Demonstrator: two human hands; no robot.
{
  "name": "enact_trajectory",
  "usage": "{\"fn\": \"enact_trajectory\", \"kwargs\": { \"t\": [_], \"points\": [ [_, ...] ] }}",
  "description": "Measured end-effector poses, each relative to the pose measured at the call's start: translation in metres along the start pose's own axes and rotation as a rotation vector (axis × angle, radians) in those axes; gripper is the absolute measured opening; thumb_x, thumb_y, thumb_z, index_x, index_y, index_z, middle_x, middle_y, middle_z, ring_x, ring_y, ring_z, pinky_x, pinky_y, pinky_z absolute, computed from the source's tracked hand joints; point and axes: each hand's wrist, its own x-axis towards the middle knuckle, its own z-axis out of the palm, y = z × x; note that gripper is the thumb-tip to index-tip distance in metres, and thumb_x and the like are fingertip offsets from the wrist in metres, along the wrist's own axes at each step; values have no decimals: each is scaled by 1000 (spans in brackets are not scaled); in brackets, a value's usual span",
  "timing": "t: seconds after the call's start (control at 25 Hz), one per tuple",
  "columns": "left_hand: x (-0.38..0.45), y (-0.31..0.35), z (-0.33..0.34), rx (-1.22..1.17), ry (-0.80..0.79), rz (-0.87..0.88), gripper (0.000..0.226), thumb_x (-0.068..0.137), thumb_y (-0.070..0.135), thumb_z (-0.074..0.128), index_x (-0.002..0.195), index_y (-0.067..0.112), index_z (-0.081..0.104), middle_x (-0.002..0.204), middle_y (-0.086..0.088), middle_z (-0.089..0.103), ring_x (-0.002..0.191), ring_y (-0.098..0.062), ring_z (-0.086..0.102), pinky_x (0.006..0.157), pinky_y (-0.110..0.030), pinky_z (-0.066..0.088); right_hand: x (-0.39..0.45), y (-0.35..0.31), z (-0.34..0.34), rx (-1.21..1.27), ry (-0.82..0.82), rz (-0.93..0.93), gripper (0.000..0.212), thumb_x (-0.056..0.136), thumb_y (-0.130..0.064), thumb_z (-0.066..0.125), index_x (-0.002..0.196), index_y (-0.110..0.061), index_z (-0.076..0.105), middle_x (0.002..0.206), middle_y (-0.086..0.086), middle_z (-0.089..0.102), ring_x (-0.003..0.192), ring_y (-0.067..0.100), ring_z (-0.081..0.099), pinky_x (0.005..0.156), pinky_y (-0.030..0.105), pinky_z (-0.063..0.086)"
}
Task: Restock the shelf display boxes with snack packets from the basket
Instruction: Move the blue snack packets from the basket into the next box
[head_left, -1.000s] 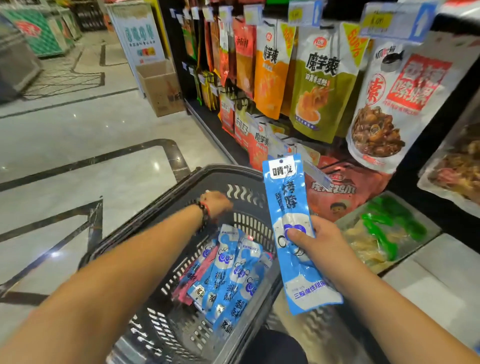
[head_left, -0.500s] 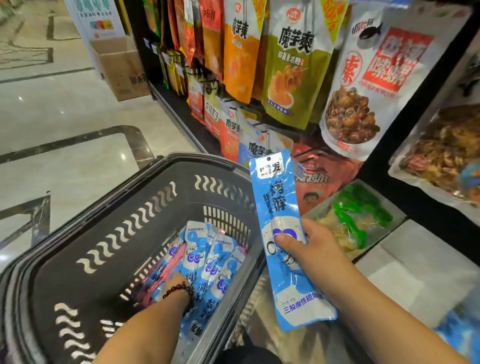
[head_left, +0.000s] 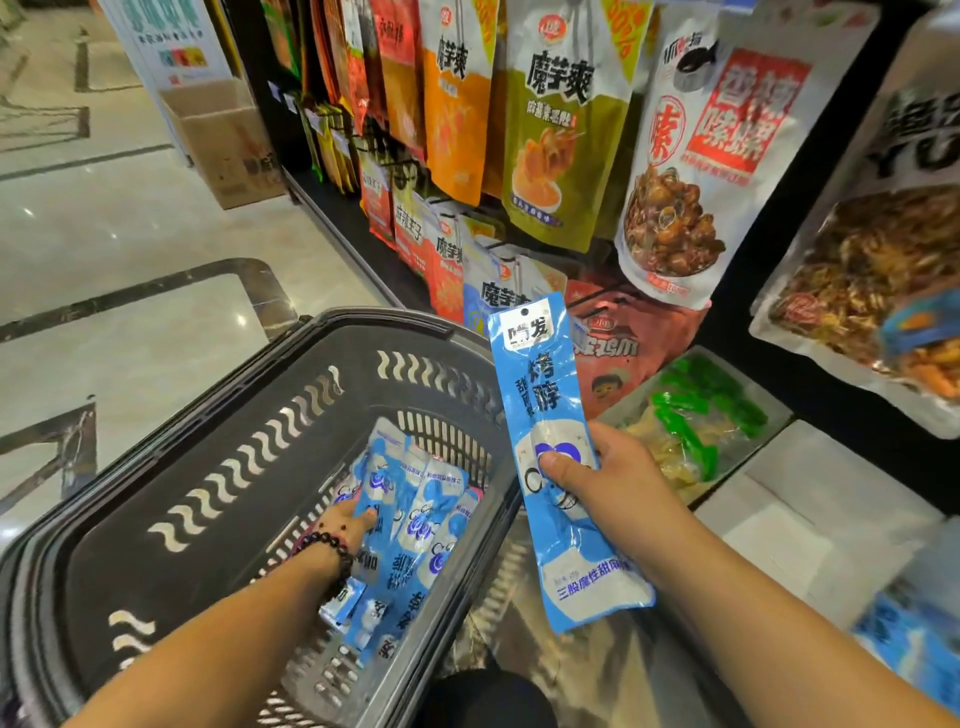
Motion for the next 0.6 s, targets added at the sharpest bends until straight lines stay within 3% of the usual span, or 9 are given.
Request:
{"fn": "enact_trajectory", "kwargs": {
  "t": [0.08,0.12,0.16,0.28,0.36,0.48,0.6],
  "points": [
    [-14,20,-26,-91,13,67,19,93,20,60,98,2,65,103,-15,67,103,-31,61,90,-39,47,2,1,-4,19,14,-1,11,87,-15,66,95,-22,68,85,2,75,79,24,71,71,42,58],
    [-22,29,-38,-84,22,99,20,90,23,63,81,5,61,84,-11,65,89,-28,62,77,-37,48,3,1,-7,39,25,6,12,87,-13,65,96,-20,68,86,4,75,78,24,71,70,40,58],
    [-27,37,-48,-81,32,126,28,87,27,67,76,3,58,76,-8,61,80,-25,60,72,-37,48,4,2,-11,61,38,20,12,87,-11,65,96,-18,68,87,6,75,77,23,70,68,37,57],
    [-65,71,-66,-160,35,201,27,87,25,68,95,0,61,86,-8,65,74,-22,62,66,-32,48,7,4,-24,152,84,67,11,89,-9,63,97,-12,68,91,10,74,78,23,70,69,35,56],
    [-94,94,-65,-288,-44,279,4,90,13,63,91,10,61,87,-4,67,70,-17,63,59,-29,48,8,6,-32,217,105,97,12,89,-9,62,99,-10,69,93,12,74,82,28,70,73,41,57],
    [-135,122,-55,-432,-202,311,10,91,8,60,91,17,64,78,-3,75,61,-20,70,51,-29,55,7,11,-43,279,124,145,15,88,-8,63,102,-8,69,95,14,74,85,33,70,76,46,57],
    [-164,141,-24,-486,-384,241,10,89,9,62,97,6,67,83,-18,73,54,-24,68,49,-32,56,5,15,-65,362,167,197,16,89,-6,62,104,-5,67,95,15,73,76,29,70,63,37,59]
  ]
}}
